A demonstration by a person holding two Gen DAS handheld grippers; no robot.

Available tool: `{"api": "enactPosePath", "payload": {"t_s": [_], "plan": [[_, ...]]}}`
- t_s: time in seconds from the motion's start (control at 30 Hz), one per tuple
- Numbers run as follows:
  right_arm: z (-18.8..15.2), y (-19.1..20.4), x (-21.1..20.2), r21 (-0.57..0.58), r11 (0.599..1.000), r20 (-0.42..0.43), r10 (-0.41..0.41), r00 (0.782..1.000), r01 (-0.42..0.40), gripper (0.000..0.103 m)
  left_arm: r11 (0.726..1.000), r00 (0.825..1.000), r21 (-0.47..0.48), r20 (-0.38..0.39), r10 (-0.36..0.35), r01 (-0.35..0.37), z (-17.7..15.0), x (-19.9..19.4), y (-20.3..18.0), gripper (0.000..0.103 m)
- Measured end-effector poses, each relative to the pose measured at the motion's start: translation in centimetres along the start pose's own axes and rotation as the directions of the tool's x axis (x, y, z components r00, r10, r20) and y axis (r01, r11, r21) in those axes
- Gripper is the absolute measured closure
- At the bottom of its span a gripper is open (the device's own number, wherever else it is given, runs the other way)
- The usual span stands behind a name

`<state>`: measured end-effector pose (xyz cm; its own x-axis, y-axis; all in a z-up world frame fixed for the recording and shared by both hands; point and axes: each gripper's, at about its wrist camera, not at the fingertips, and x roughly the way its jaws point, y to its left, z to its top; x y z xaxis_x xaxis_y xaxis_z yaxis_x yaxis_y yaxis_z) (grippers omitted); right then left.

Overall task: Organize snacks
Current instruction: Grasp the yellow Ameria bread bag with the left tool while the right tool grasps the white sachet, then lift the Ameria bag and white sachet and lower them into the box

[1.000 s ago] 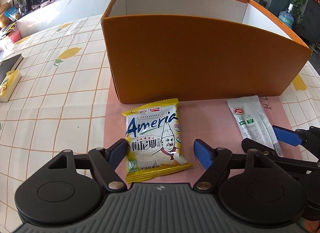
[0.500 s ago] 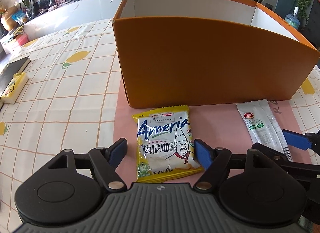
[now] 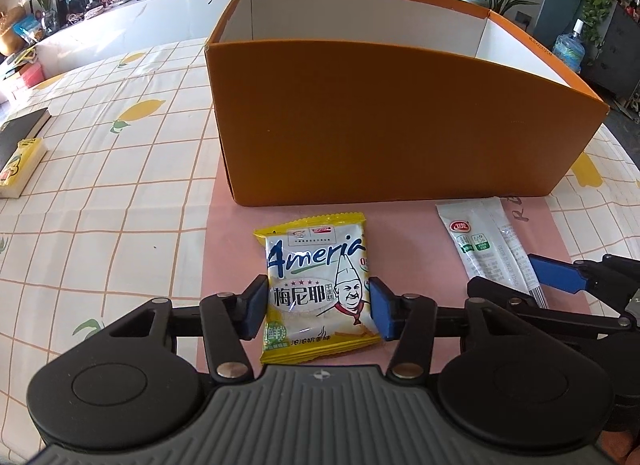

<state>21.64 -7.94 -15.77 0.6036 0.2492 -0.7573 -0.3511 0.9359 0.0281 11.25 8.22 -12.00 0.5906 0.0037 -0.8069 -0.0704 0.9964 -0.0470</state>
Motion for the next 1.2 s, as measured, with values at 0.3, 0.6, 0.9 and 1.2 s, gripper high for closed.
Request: {"api": "enactPosePath", "payload": {"t_s": [0.3, 0.6, 0.9, 1.2], "plan": [[-0.6, 0.6, -2.3, -0.048, 0.999, 0.035, -0.004, 0.999, 0.006, 0.056, 1.0, 1.0, 0.005, 0.011, -0.018, 0.018, -0.1, -2.4, -0.8, 0.044], [-1.1, -0.5, -5.9, -0.027, 0.999, 0.071, -0.02, 0.997, 0.022, 0.057, 0.999, 0.998, 0.036, 0.059, -0.036, 0.034, -0.1, -5.5, -2.0, 0.044], [-0.8, -1.1, -10.9, -0.032, 0.999, 0.152, -0.017, 0.988, 0.022, 0.057, 0.997, 0.992, 0.082, 0.121, -0.027, 0.017, 0.8, -8.7, -3.2, 0.044], [2.4, -1.9, -14.6, -0.064, 0.998, 0.253, -0.004, 0.967, 0.021, 0.057, 0.99, 0.977, 0.137, 0.211, -0.013, -0.016, 3.4, -11.2, -4.2, 0.044]]}}
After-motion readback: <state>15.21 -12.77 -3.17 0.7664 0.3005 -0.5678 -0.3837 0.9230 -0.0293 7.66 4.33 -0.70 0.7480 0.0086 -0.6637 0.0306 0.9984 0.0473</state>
